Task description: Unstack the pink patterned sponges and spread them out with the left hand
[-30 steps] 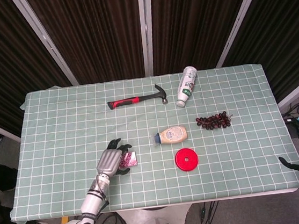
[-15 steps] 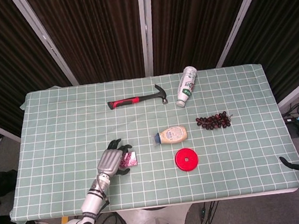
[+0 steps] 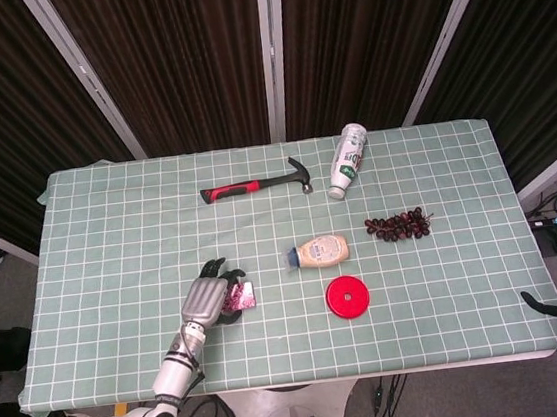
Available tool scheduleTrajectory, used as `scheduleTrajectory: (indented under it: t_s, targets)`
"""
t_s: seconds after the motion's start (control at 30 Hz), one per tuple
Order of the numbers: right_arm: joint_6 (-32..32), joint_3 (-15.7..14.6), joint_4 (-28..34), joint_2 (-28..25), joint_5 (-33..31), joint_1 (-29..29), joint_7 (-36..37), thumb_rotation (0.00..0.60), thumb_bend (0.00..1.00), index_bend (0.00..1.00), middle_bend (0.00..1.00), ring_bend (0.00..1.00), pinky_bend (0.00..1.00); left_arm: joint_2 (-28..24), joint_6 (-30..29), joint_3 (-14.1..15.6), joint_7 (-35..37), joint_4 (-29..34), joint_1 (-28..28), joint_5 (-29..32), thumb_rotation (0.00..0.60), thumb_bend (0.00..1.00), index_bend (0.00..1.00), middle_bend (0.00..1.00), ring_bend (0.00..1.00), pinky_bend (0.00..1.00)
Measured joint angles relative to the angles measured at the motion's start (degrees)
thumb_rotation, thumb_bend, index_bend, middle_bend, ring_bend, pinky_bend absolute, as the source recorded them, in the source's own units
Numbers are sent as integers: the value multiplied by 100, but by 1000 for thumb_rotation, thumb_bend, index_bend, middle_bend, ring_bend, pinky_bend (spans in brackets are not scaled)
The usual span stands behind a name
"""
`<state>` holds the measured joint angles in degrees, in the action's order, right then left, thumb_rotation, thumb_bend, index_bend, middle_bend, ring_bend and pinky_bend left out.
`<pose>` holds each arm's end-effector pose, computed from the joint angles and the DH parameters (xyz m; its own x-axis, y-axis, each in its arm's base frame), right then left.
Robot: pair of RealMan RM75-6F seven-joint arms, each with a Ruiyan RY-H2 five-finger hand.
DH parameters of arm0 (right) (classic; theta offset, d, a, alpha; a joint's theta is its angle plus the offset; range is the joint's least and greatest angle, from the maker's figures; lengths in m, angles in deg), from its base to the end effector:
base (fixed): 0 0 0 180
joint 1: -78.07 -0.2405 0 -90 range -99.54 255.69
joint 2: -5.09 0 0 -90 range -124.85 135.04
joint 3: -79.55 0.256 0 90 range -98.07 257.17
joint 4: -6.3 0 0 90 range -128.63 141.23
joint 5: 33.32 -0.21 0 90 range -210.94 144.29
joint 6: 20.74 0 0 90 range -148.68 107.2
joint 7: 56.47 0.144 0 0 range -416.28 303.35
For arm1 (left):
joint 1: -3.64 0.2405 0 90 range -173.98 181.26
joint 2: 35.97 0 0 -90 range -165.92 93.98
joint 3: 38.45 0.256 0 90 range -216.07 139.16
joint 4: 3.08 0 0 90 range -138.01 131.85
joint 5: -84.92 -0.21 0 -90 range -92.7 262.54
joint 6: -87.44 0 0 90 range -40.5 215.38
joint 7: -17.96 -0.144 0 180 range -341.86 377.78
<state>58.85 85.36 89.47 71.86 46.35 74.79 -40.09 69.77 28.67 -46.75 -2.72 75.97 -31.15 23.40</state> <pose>-0.3595 -0.1829 0.1640 0.2093 -0.0088 0.9778 -0.9666 0.1493 0.2083 -0.1518 0.2830 -0.0998 0.2649 0.3972 0.8787 0.9546 -0.2371 -0.1806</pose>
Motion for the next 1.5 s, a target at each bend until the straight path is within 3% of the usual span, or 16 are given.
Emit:
scheduleTrajectory:
  t_s: [0.77, 1.23, 1.5]
  targets:
    - [-43, -2, 72, -15, -47, 2, -72, 600, 90, 0, 0, 0, 0, -60, -61, -23, 147, -22, 62, -107, 600, 254, 269, 365, 54, 15]
    - [-47, 2, 173, -12, -24, -32, -207, 600, 89, 0, 0, 0, 0, -464, -81, -64, 94, 112, 112, -53, 600, 263, 270, 398, 73, 16]
    - [-42, 17, 280, -41, -12, -60, -310, 600, 90, 0, 0, 0, 0, -678, 43, -214, 251, -124, 98, 110, 600, 263, 270, 399, 73, 15]
